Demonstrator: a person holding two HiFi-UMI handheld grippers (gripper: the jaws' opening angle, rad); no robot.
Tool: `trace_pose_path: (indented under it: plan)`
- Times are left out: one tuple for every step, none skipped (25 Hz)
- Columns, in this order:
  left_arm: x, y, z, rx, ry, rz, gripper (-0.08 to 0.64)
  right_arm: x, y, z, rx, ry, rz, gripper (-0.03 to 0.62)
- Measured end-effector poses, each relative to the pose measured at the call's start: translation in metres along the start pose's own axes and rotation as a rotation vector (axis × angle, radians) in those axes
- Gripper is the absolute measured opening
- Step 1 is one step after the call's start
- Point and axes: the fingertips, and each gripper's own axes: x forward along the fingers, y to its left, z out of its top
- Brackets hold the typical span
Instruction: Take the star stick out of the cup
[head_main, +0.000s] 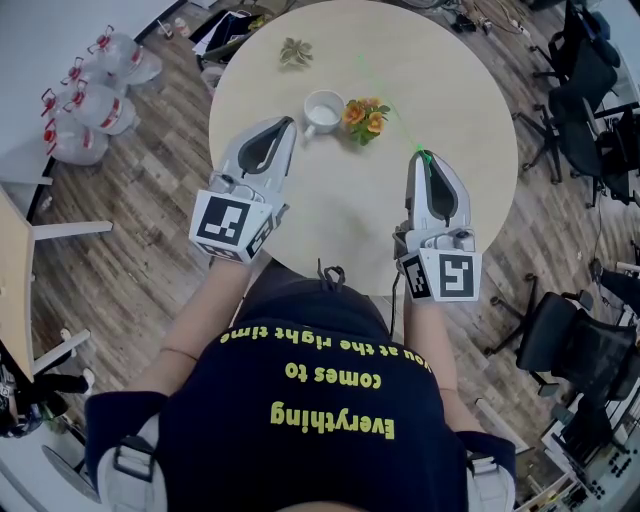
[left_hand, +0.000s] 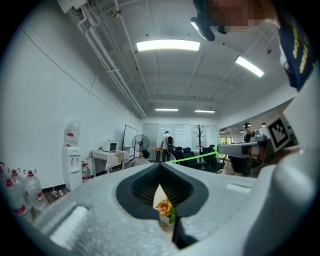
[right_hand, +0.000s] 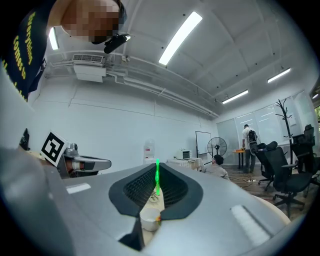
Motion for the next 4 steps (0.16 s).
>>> trace_pose_path:
  plan:
    - [0.0001, 0.0003, -0.0006, 0.000, 0.001, 0.000, 0.002, 0.0004, 0.0002, -0.0003, 0.000, 0.000, 0.000, 0.029]
    - [0.0002, 0.0007, -0.0013, 0.001, 0.002, 0.000, 0.002, 0.0009, 0.0004, -0.0006, -0.001, 0.000, 0.001, 0.028]
    - [0.0004, 0.0012, -0.0019, 0.001, 0.002, 0.000, 0.002, 0.0014, 0.0006, -0.0009, -0.001, 0.000, 0.002, 0.028]
    - [0.0006, 0.0017, -0.0025, 0.001, 0.003, 0.000, 0.002, 0.0020, 0.0008, -0.0012, -0.001, 0.000, 0.003, 0.029]
